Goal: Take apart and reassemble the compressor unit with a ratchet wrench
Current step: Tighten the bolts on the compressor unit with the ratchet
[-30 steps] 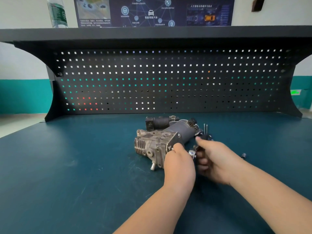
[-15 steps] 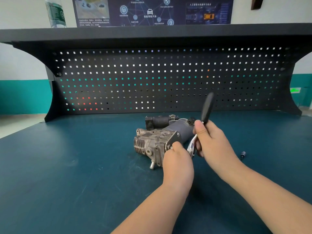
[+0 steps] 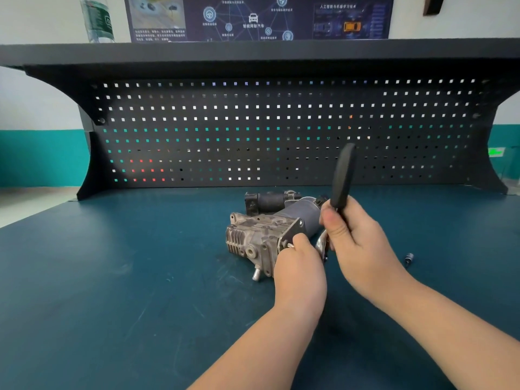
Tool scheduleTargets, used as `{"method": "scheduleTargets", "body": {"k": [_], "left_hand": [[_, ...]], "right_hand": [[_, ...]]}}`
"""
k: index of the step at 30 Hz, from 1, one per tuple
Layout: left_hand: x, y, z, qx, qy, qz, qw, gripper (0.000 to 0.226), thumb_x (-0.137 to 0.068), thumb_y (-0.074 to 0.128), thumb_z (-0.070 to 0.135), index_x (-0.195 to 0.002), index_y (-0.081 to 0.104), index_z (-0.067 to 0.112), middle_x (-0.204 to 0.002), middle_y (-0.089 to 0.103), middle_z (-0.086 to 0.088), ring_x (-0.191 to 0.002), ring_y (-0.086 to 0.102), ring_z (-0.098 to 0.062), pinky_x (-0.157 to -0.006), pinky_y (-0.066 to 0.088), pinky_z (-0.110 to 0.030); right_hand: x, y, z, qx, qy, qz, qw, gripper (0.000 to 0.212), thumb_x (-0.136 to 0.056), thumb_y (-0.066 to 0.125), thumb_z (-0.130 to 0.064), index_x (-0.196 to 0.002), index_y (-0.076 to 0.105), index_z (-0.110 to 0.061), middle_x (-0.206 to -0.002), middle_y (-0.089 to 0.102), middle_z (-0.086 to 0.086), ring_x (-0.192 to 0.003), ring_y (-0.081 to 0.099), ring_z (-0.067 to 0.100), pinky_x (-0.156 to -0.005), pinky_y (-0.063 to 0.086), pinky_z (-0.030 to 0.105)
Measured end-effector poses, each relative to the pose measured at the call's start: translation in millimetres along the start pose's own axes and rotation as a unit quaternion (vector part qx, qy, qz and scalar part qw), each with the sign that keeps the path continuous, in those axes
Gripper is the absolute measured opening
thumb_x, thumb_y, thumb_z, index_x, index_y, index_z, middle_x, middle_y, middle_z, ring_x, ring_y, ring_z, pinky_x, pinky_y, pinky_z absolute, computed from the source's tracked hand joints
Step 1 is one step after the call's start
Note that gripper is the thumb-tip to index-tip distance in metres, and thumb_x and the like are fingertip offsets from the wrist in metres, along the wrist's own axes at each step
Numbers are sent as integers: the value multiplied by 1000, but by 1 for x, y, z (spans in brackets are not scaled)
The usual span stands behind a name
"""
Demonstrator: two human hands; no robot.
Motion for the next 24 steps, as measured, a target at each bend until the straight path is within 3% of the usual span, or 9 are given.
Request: {"method": "scheduleTargets", "body": {"k": [2, 5, 9, 13, 18, 24], "left_hand": [[0, 1, 3, -14, 6, -5, 1000, 34, -99, 23, 17, -100, 54, 3, -95, 55, -14, -96, 52, -30, -79, 38, -33], [3, -1, 3, -18, -7, -2, 1000, 33, -97, 26, 20, -91, 56, 8, -98, 56, -12, -99, 52, -30, -82, 37, -34], [6, -1, 6, -35, 16, 0, 999, 36, -98, 30, 20, -106, 57, -2, -113, 59, -26, -107, 54, -40, -90, 43, -42], [3, -1, 0, -61, -32, -5, 998, 33, -95, 27, 28, -76, 51, 15, -95, 55, -8, -103, 50, -29, -102, 33, -44], [4, -4, 3, -66, -20, 0, 998, 34, -93, 30, 29, -65, 47, 20, -91, 56, -5, -105, 52, -29, -102, 34, -45], [4, -5, 3, -82, -10, -5, 997, 36, -92, 30, 33, -66, 51, 19, -98, 64, -8, -101, 55, -29, -100, 37, -46]], "right_hand": [[1, 0, -1, 13, -10, -2, 1000, 26, -94, 37, -50, -80, 48, -31, -57, 52, -11, -51, 46, 2, -49, 37, 14], [0, -4, 21, -57, 79, 35, 995, 26, -92, 38, -46, -78, 49, -27, -50, 47, -11, -47, 43, 2, -47, 36, 15], [3, -3, 43, -103, 160, 57, 980, 30, -100, 39, -33, -77, 50, -18, -44, 43, -10, -39, 39, 3, -40, 34, 13], [7, 3, 62, -182, 230, 63, 954, 35, -100, 40, -36, -76, 50, -14, -43, 40, -5, -38, 36, 8, -39, 33, 17], [7, 5, 69, -183, 244, 62, 950, 36, -100, 39, -37, -76, 52, -13, -44, 39, -3, -38, 35, 8, -43, 32, 27], [2, 0, 65, -146, 241, 46, 958, 37, -101, 39, -35, -77, 51, -10, -42, 41, -4, -37, 34, 9, -41, 31, 23]]}}
Point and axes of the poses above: each hand's wrist, its own x-axis away from the middle knuckle, its own y-axis out of the palm, z = x × y, the point moved 10 cm from there along -x, towards the middle knuckle
